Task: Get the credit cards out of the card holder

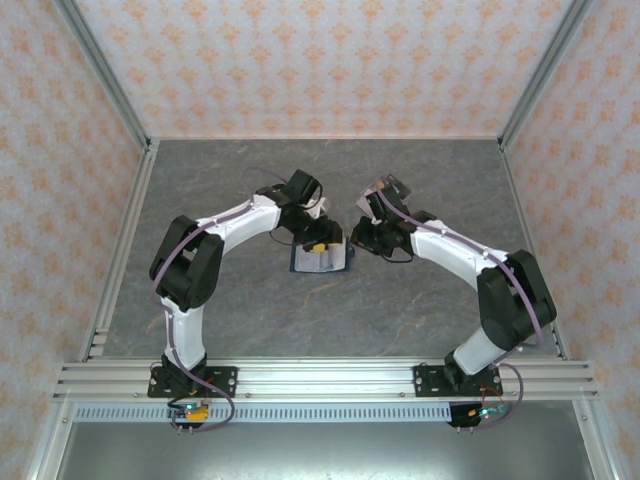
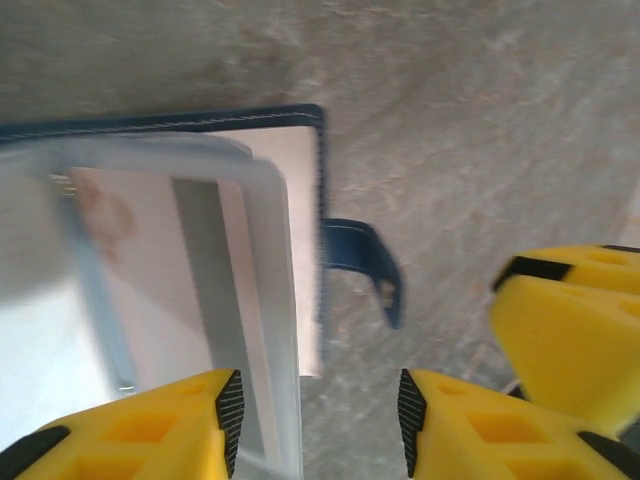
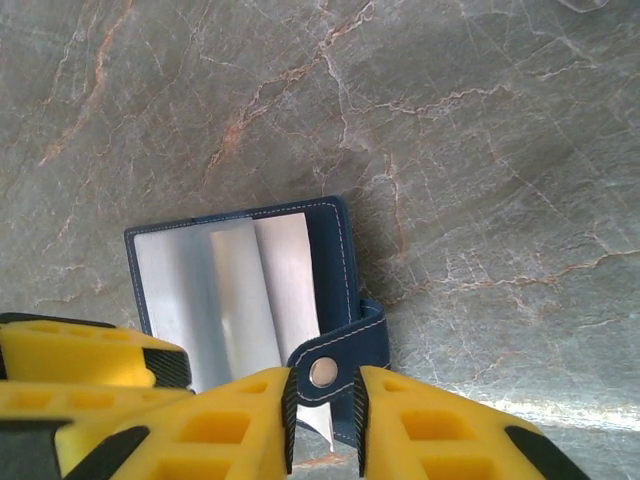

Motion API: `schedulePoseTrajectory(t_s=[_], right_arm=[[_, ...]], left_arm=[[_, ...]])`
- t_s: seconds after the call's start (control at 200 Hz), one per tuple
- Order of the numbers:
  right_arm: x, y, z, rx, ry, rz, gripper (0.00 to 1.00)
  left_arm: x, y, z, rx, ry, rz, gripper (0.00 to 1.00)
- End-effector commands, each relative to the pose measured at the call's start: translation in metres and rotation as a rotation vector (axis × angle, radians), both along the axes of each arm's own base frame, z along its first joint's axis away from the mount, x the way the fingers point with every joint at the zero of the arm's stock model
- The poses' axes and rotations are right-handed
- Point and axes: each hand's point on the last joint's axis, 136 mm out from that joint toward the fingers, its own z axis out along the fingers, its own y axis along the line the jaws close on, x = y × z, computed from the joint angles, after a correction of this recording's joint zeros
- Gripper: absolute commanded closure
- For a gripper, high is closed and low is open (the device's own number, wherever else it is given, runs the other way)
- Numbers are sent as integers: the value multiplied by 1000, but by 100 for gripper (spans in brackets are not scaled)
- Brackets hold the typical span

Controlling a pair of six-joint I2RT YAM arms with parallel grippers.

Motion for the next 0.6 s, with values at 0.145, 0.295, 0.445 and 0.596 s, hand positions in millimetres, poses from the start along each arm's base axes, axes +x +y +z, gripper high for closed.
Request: schedulePoseTrajectory(t_s=[0.145,0.295,0.445,0.596], right_arm=[[2,-6,11,-27,-51,12,77],[0,10,11,-13,-40,79,78],[-4,35,1,-11,-8,143,81],[-5,47,-25,-15,73,143,83]], left_arm=[[14,4,0,-48,25,79,52],[18,33,-11,16,32,156,60],[14,40,-28,29,67,194,72],[13,38,-42,30,93,211,76]])
